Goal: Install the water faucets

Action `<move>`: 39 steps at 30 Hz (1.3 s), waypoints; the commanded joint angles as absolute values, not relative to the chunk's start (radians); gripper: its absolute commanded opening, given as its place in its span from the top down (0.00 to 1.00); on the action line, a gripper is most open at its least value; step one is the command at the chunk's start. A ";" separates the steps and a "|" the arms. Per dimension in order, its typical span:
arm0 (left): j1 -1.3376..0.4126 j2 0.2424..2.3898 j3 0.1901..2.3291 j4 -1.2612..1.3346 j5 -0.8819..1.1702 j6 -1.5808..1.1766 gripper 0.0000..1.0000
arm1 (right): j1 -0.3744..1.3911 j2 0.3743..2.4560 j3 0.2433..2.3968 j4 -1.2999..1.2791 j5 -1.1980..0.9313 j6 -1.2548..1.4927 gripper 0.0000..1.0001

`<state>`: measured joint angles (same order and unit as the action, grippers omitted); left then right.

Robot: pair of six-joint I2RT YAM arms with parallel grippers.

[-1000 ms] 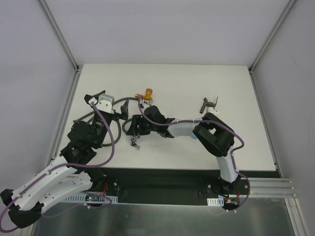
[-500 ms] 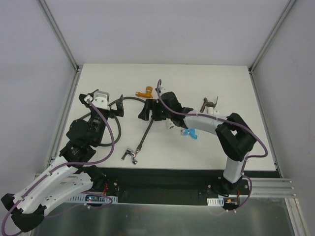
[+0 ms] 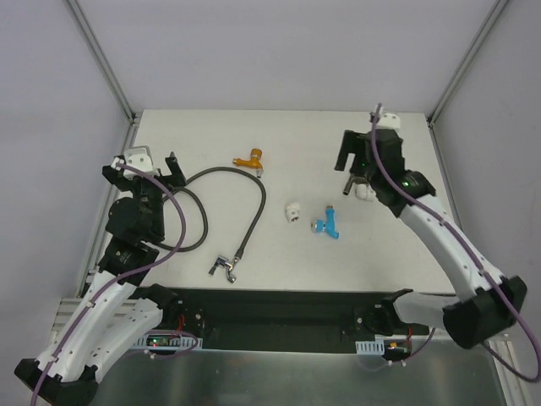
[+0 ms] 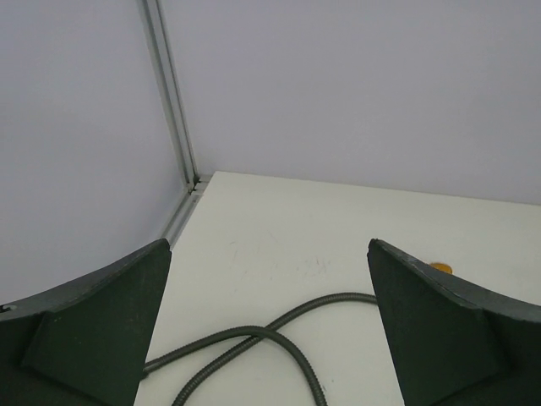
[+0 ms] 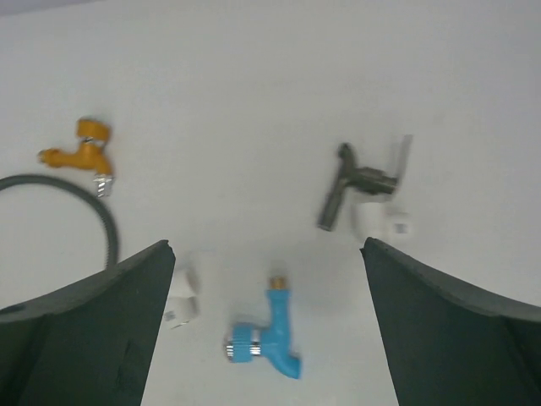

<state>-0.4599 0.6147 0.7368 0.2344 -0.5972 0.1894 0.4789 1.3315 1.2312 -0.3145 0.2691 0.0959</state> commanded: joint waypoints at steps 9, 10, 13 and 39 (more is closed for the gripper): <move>-0.445 0.365 0.686 0.350 -0.690 0.252 0.01 | 0.446 0.586 1.089 -0.630 0.838 0.029 0.04; -0.445 0.320 0.689 0.332 -0.680 0.252 0.01 | 0.446 0.510 1.078 -0.643 0.842 0.022 0.04; -0.445 0.217 0.646 0.327 -0.615 0.270 0.01 | 0.448 0.358 1.036 -0.650 0.856 -0.023 0.04; -0.440 0.044 0.497 0.276 -0.451 0.236 0.01 | 0.448 -0.176 0.681 -0.483 0.954 -0.242 0.04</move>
<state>-0.4500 0.0185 0.4797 0.2684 -0.4957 0.2615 0.4465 0.0063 0.6834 -0.5625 0.9386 -0.2218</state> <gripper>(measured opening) 0.992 0.959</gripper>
